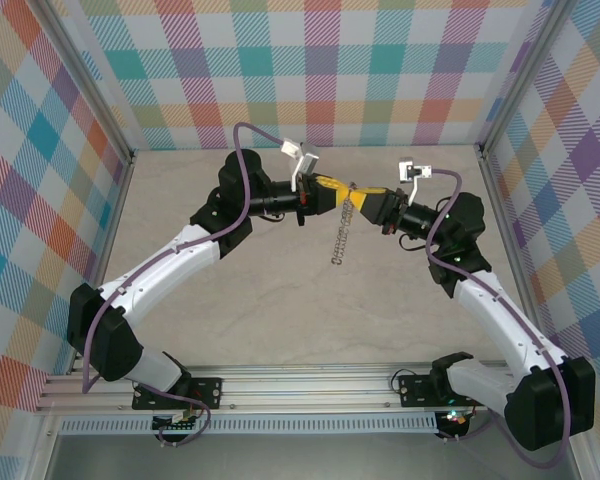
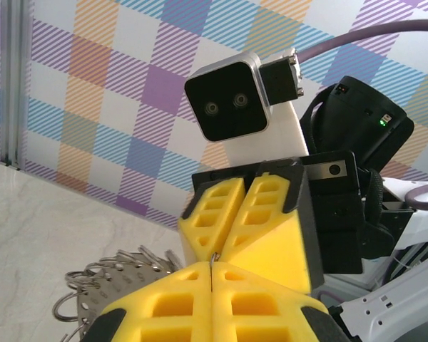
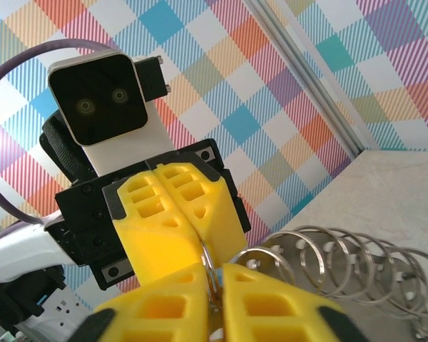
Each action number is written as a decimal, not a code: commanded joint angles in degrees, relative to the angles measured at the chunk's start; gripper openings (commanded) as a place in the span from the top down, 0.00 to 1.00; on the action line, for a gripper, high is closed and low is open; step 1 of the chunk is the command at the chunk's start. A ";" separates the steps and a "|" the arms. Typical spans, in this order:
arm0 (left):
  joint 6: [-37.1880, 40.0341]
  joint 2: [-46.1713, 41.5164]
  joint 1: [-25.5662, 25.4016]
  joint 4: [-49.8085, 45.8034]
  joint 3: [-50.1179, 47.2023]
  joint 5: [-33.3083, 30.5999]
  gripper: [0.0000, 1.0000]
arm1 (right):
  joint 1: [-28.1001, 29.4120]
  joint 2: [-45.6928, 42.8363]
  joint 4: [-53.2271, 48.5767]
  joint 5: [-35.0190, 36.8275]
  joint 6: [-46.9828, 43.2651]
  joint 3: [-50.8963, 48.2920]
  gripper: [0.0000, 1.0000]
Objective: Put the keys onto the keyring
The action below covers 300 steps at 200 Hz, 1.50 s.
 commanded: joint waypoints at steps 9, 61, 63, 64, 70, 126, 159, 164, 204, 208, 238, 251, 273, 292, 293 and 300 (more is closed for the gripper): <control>-0.29 0.00 -0.54 3.27 0.86 0.42 1.00 | 0.50 -0.37 0.36 -0.51 -0.77 1.33 1.00; -0.11 -0.88 -0.10 0.72 -0.15 -6.94 0.99 | 0.49 -2.22 -11.78 3.61 -5.83 3.43 1.00; -0.07 -0.91 -0.10 0.70 -0.26 -7.31 0.98 | 0.43 -2.25 -12.43 3.87 -6.01 3.51 1.00; -0.09 -0.92 -0.06 0.67 -0.31 -7.41 0.98 | 0.47 -2.30 -12.71 3.99 -6.10 3.56 1.00; -0.07 -1.13 0.18 0.70 -0.71 -8.11 0.96 | 0.42 -2.34 -14.49 4.58 -6.69 3.98 1.00; -0.34 -4.98 3.89 -1.82 -3.85 -12.89 0.84 | 0.45 -1.16 -25.39 5.75 -10.01 8.92 1.00; 0.24 -7.07 5.26 0.10 -6.64 -13.46 0.80 | 0.49 -1.27 -28.14 3.76 -11.52 10.41 1.00; 0.09 -7.16 5.35 0.56 -6.91 -13.83 0.79 | 0.50 -1.44 -28.92 3.67 -11.96 10.50 1.00; -0.58 -6.07 5.61 -1.63 -4.98 -14.34 0.72 | 0.36 -2.85 -31.08 1.56 -14.43 10.13 1.00; -0.51 -5.86 5.66 -2.42 -4.44 -14.12 0.71 | 0.38 -2.92 -31.25 1.16 -14.65 10.19 1.00; -0.96 -4.78 5.61 -6.41 -1.87 -12.97 0.68 | 0.19 -3.89 -31.85 -0.51 -16.04 9.62 1.00; -1.58 -4.19 5.61 -7.41 -1.08 -11.62 0.65 | 0.07 -3.86 -31.26 -0.95 -16.05 9.42 1.00; -1.79 -2.99 5.70 -11.32 1.23 -9.46 0.62 | -0.09 -4.10 -30.41 -0.62 -16.27 8.66 1.00; -1.22 -1.75 6.10 -15.81 4.23 -7.72 0.62 | -0.04 -4.23 -30.18 1.05 -16.31 8.04 1.00; -1.19 -1.69 6.12 -15.98 4.35 -7.49 0.62 | -0.03 -4.30 -30.16 1.13 -16.30 7.98 1.00; -0.85 -1.06 6.30 -17.19 5.52 -5.87 0.62 | -0.03 -4.37 -29.79 1.41 -16.13 7.84 1.00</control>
